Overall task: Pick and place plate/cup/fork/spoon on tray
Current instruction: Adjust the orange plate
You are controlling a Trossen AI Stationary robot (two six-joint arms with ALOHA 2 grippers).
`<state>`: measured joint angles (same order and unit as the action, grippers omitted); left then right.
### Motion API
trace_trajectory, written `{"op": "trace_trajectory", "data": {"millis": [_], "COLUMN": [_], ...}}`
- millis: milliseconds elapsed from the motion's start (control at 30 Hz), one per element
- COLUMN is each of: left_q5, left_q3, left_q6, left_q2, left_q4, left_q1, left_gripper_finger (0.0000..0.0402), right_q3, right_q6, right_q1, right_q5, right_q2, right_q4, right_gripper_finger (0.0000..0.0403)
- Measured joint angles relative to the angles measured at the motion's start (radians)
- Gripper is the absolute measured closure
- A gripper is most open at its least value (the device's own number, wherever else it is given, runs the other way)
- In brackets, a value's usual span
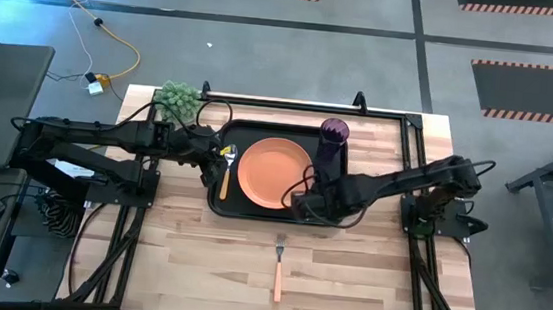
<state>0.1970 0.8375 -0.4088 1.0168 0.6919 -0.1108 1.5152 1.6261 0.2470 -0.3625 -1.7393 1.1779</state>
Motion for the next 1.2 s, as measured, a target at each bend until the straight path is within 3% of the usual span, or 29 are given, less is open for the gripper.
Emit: {"op": "trace_trajectory", "data": {"millis": [167, 500, 1200], "left_q5": [0.0, 0.0, 0.0], "left_q3": [0.0, 0.0, 0.0], "left_q6": [0.0, 0.001, 0.0], "left_q2": [0.0, 0.0, 0.0], "left_q4": [0.001, 0.001, 0.003], "left_q1": [0.0, 0.0, 0.0], "left_gripper_finger": [0.0351, 0.0351, 0.0351], "right_q3": [-0.16, -0.388, -0.406], "right_q6": [0.063, 0.129, -0.028], "right_q1": [-0.005, -0.08, -0.233], "right_q5": [0.001, -0.008, 0.028], "right_q2": [0.0, 0.0, -0.052], "right_q4": [-0.237, -0.521, -0.587], "right_gripper_finger": [0.0251, 0.0251, 0.0251]}}
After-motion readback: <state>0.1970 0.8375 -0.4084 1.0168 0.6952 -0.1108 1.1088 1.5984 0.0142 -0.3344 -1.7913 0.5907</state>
